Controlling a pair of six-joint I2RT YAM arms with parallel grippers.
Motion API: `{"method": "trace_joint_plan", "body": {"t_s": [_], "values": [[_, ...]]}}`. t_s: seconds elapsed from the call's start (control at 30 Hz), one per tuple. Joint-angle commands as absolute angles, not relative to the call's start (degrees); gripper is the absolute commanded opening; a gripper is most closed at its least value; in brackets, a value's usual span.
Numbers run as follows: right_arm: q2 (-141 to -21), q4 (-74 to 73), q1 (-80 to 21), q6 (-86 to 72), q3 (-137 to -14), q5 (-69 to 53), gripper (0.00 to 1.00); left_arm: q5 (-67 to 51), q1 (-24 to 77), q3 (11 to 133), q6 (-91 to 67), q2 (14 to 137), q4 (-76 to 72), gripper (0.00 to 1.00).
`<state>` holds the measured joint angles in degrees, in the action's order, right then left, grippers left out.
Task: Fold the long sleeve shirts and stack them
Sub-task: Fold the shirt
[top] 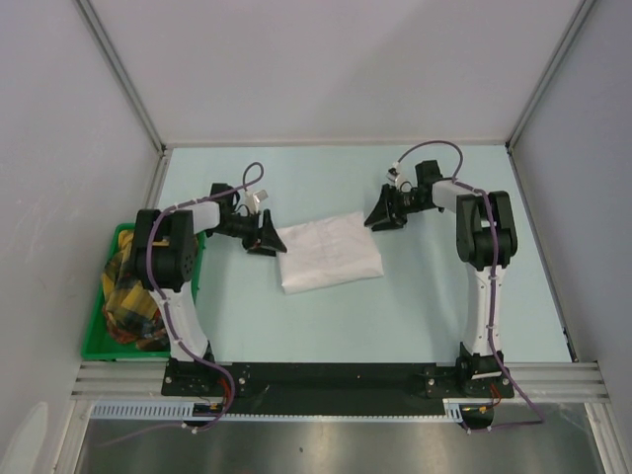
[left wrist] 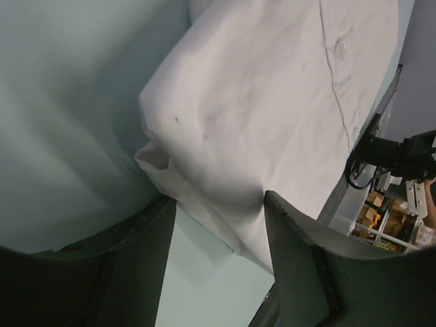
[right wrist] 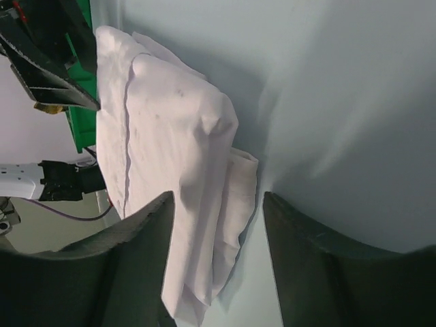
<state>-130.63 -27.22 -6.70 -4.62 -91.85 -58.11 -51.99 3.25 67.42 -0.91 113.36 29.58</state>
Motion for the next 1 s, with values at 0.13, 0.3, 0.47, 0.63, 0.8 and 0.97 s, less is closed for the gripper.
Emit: {"method": "trace_joint_plan", "body": {"t_s": [0.13,0.3,0.47,0.63,0.8,0.97], "values": [[-130.61,-18.12,-5.19,-12.47,-85.27,-56.34,0.19,-51.77,4.31,72.94,-3.51,119.70,22.68,0.31],[-129.72,-13.36,-3.52,-16.61,-84.02,-53.79,0.00,-51.94,4.57,76.99,-3.60,122.52,22.50,0.14],[-129.64,-12.48,-3.87,-17.67,-84.29,-52.48,0.02,-51.25,4.75,77.52,-3.08,122.52,21.88,0.25],[-123.51,-15.99,-0.97,-15.73,-83.59,-53.17,0.39,-50.36,2.64,77.87,-1.85,118.14,22.06,0.53],[-114.27,-23.45,1.23,-9.50,-83.58,-54.66,0.63,-53.35,2.29,71.21,2.02,104.18,26.19,0.71],[-106.28,-29.62,-4.21,-7.20,-80.61,-59.93,0.63,-58.26,5.78,59.87,-2.81,92.91,25.84,0.73]]}}
